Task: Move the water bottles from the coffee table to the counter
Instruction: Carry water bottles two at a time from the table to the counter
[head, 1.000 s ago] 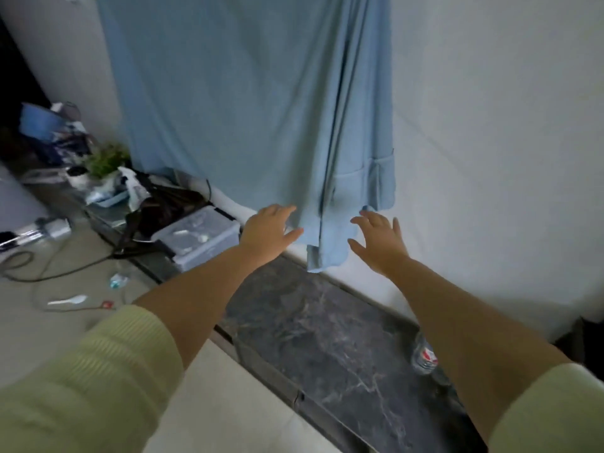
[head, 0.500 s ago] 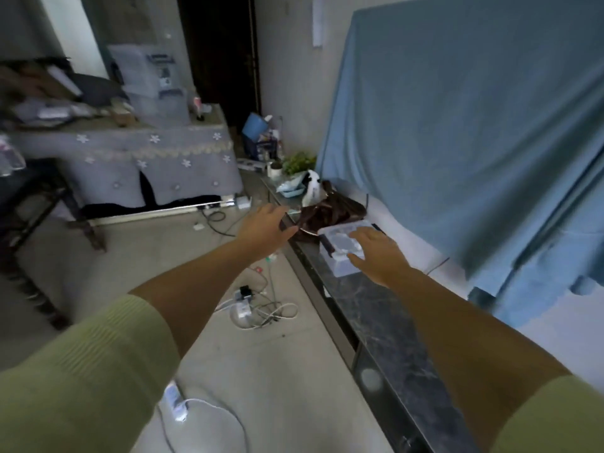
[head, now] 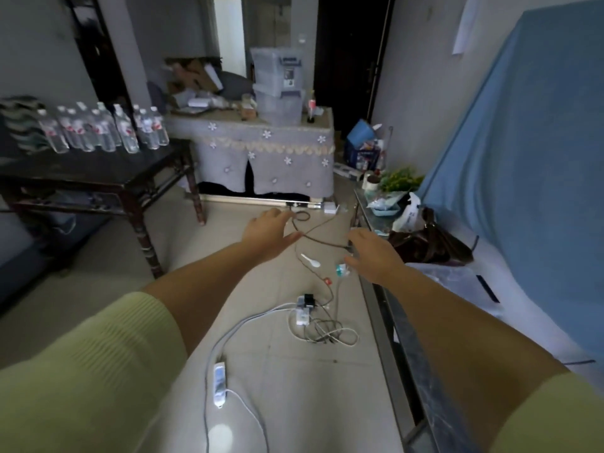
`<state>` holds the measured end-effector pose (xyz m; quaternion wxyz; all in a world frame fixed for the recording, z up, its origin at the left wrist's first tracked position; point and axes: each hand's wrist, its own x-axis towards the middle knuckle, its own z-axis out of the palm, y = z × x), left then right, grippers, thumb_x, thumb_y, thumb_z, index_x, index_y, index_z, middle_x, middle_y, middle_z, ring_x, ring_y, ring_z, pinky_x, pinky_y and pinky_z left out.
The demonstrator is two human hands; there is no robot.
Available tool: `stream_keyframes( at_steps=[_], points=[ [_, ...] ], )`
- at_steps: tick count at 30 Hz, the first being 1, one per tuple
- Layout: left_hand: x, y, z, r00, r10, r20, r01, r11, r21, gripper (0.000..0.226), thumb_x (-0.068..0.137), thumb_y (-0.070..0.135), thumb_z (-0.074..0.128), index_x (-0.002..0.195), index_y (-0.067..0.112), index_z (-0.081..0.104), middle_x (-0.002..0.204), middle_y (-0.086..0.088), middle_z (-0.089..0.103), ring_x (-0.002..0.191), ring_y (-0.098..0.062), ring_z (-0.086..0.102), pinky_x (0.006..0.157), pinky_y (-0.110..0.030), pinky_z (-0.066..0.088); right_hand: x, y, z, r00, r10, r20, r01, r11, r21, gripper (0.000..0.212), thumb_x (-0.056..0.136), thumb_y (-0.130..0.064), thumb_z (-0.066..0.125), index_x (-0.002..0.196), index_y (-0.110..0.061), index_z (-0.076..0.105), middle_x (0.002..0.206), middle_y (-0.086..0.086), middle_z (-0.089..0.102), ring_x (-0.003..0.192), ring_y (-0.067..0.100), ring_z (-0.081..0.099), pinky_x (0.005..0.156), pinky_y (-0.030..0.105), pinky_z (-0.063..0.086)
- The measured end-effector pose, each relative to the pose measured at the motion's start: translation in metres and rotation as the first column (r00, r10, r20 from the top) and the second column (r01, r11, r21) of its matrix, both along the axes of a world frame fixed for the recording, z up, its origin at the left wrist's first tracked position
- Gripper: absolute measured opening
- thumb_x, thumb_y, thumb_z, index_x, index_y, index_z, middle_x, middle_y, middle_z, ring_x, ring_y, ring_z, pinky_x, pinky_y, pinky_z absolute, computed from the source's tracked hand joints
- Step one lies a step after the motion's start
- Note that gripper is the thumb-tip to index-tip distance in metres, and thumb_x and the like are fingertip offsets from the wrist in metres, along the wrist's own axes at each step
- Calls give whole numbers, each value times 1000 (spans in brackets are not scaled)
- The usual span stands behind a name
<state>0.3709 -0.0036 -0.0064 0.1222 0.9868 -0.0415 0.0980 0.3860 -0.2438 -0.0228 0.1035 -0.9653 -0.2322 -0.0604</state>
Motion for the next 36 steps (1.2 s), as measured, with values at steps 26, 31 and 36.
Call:
stream_keyframes(
  at_steps=[26,31,36],
  points=[
    [289,150,-19,938,330,-105,-333,943,-11,57,93,53,47,138,18,45,141,-10,43,128,-30,42,99,-44,39,366,188,-16,966,244,-86,-235,967,102,44,94,-29,56,135,-12,51,136,11,49,121,30,51,98,37,43],
    [336,211,-9,901,417,-121,-423,905,-35,54,93,53,48,136,19,47,139,-10,45,128,-31,41,101,-46,38,422,251,-7,945,317,-82,-315,948,44,49,95,-32,54,140,-15,46,142,10,45,128,28,45,103,39,40],
    [378,258,-13,885,444,-139,-452,891,-37,57,93,53,48,138,19,45,141,-10,43,129,-31,40,102,-46,39,480,307,-11,923,370,-102,-371,929,15,49,96,-31,53,141,-14,44,142,11,45,129,28,43,104,38,37]
  ],
)
